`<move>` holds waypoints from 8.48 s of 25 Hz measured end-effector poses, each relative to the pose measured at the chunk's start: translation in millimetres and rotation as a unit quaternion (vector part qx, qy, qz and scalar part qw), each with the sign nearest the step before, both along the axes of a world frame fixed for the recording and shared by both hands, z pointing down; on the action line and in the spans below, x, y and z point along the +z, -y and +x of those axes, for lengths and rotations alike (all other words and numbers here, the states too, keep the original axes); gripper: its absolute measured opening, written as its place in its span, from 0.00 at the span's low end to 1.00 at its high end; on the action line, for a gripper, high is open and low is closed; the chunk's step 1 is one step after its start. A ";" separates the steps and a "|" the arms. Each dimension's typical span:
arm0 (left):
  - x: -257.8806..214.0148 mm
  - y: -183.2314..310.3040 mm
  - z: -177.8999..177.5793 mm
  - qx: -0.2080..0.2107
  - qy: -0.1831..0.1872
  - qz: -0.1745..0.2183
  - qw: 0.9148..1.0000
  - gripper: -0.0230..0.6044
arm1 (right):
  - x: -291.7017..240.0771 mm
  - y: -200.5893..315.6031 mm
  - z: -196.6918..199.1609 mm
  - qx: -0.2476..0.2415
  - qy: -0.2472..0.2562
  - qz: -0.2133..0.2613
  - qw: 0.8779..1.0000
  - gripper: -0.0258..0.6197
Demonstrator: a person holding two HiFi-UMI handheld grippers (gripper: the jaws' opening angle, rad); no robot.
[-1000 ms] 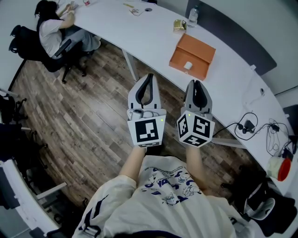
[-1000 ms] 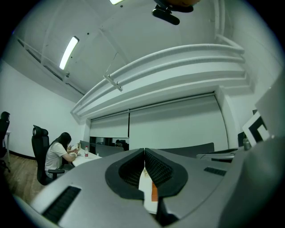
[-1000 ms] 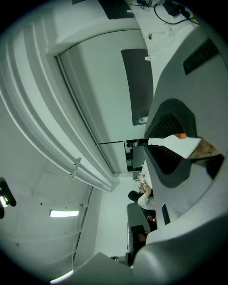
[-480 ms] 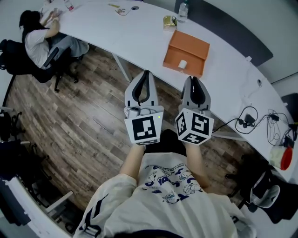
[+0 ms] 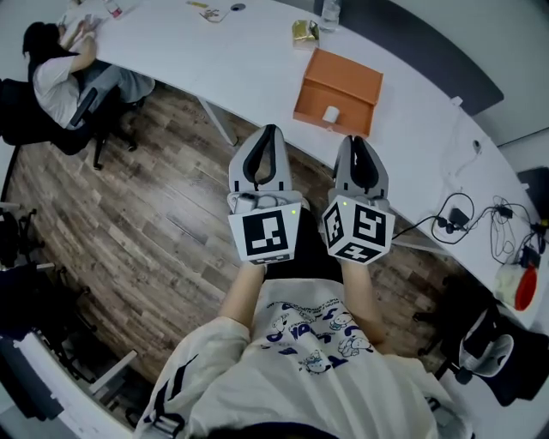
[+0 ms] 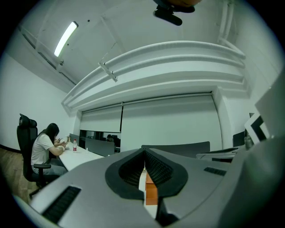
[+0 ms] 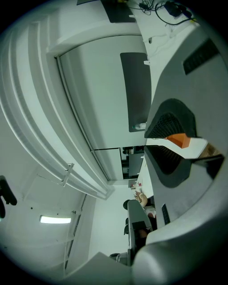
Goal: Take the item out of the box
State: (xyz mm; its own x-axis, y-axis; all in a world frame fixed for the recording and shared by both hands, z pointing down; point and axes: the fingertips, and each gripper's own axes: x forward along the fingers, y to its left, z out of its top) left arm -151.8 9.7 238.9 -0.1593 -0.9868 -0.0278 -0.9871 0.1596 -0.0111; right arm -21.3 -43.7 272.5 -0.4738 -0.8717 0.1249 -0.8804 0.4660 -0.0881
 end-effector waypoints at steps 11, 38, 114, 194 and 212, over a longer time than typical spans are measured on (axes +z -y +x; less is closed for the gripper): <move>9.9 51.2 -9.8 -0.010 -0.012 -0.002 1.000 0.07 | 18.7 53.1 -7.4 -0.003 0.003 -0.024 1.000 0.14; 91.0 190.3 -4.6 0.024 -0.024 -0.108 0.994 0.07 | 88.5 184.6 -12.0 0.017 -0.013 -0.101 0.995 0.14; 277.9 284.2 77.6 0.147 -0.051 -0.424 0.892 0.19 | 207.0 282.8 41.2 0.081 -0.007 -0.248 0.965 0.14; 343.7 273.0 112.1 0.260 0.039 -0.632 0.730 0.34 | 234.8 304.2 68.4 0.097 0.025 -0.299 0.949 0.14; 315.7 286.5 101.1 0.255 -0.013 -0.582 0.772 0.34 | 216.6 297.1 61.6 0.109 0.006 -0.281 0.953 0.14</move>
